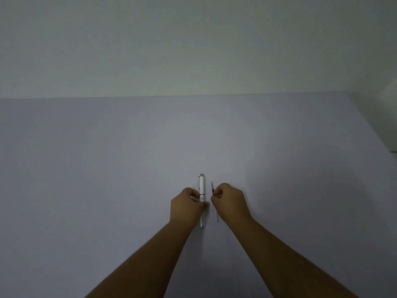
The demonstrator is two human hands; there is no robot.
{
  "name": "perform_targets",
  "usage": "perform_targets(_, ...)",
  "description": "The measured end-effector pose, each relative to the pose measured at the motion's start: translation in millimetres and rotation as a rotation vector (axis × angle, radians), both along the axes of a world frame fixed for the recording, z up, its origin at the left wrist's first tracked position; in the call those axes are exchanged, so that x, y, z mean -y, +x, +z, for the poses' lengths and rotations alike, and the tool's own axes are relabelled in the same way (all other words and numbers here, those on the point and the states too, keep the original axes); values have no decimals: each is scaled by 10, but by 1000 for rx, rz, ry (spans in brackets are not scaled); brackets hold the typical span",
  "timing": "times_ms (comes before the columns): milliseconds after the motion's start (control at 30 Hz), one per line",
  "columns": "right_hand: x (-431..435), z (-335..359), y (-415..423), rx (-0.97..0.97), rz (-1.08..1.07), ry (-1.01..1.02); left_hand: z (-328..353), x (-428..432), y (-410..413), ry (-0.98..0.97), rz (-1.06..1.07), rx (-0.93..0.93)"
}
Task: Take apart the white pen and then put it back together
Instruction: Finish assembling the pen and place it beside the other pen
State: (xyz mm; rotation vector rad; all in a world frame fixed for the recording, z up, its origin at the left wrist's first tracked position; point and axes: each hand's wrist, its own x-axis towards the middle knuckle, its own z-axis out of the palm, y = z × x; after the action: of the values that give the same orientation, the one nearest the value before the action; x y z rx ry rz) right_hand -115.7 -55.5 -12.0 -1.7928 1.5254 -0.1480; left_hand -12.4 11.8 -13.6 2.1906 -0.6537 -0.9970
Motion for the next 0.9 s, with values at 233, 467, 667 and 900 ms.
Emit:
perform_targets(233,-28,2,5,16,10,13,-34,-6,13,2,-7,11)
perform_targets(467,-54,-4,6,29,4,10,-57,-4,18,11,-11,34)
perform_targets(667,-56,-9,17,7,6,8,-49,4,16,36,-4,30)
perform_targets(900,-70,-11,7,6,-6,1,-58,-3,25,32,-5,31)
